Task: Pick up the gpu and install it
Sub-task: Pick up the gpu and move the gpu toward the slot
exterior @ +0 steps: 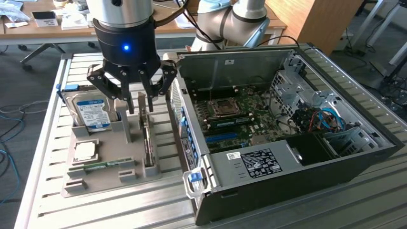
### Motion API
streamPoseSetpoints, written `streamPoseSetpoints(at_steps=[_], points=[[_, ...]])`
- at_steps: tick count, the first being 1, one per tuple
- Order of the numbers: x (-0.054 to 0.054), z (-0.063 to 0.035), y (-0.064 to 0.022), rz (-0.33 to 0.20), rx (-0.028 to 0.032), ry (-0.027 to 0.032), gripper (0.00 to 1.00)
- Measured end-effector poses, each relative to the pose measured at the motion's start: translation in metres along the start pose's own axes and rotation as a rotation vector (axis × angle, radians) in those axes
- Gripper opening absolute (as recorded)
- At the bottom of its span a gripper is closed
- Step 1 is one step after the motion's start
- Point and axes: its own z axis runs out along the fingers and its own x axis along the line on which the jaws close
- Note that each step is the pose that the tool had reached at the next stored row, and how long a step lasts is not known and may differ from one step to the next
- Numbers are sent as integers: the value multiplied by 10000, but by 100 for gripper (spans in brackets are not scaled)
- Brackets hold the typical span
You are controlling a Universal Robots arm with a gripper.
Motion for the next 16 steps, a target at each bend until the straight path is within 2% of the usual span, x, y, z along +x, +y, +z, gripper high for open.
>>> streamPoseSetpoints(at_steps=[16], points=[[2,87,-4,0,0,0,42]])
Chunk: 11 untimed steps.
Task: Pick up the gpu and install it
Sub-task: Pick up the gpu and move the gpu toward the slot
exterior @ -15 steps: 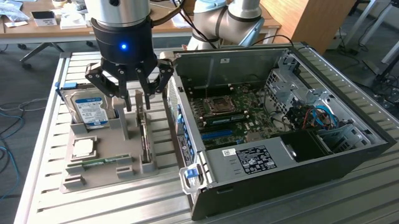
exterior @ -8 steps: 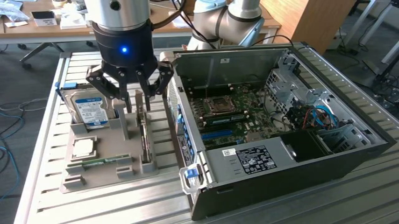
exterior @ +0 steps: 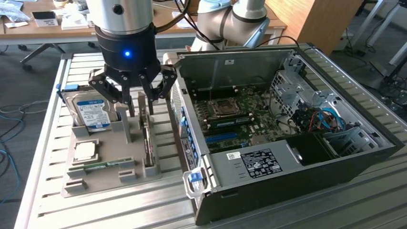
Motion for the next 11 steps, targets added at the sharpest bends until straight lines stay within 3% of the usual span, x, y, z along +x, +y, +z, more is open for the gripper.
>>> streamPoseSetpoints(at_steps=[11], points=[[1,40,-2,0,0,0,42]])
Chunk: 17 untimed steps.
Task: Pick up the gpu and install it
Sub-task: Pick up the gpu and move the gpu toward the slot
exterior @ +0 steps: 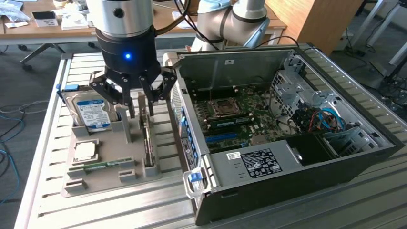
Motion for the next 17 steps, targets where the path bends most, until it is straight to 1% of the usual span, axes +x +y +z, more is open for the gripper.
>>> streamPoseSetpoints(at_steps=[4,10,17], points=[[1,22,-1,0,1,1,42],[0,24,-1,-1,0,-1,42],[2,75,-3,0,-1,0,42]])
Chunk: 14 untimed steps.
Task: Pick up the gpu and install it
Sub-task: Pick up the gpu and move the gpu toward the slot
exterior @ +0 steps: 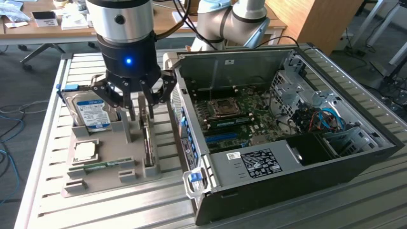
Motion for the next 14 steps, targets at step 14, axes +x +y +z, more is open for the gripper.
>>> streamPoseSetpoints(at_steps=[14], points=[[1,44,-2,0,-2,-2,42]])
